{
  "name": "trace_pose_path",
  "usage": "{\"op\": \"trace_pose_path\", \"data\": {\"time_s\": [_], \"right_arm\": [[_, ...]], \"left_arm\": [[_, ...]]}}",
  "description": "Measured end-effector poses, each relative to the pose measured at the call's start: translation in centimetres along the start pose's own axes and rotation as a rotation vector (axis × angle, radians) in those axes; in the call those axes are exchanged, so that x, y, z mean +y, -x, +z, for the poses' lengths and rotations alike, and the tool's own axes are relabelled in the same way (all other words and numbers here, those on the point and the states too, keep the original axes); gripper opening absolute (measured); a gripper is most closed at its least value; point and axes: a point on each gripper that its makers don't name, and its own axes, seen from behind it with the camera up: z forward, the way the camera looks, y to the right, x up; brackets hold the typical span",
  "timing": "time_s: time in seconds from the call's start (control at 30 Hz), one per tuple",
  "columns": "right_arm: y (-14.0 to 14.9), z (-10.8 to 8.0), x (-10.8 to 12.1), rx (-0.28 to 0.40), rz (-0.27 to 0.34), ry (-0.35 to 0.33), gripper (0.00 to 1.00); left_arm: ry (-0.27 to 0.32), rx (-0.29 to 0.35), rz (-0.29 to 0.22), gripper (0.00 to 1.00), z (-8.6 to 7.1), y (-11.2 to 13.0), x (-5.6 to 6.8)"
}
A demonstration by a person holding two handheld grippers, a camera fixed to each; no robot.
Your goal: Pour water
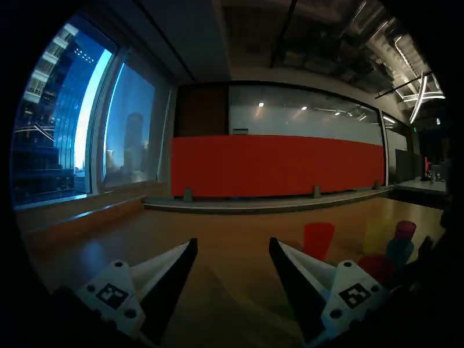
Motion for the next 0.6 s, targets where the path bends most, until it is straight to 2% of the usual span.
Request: {"op": "trace_pose_path", "data": {"time_s": [0.3, 0.6], "right_arm": [[1.0, 0.8, -0.5, 0.006, -0.01, -0.038, 1.0], [1.3, 2.1, -2.3, 0.036, -0.015, -0.084, 1.0]], "left_arm": [[0.0, 0.0, 0.0, 0.91, 0.0, 0.0, 0.0], [0.0, 0.0, 0.0, 0.91, 0.0, 0.0, 0.0]]}}
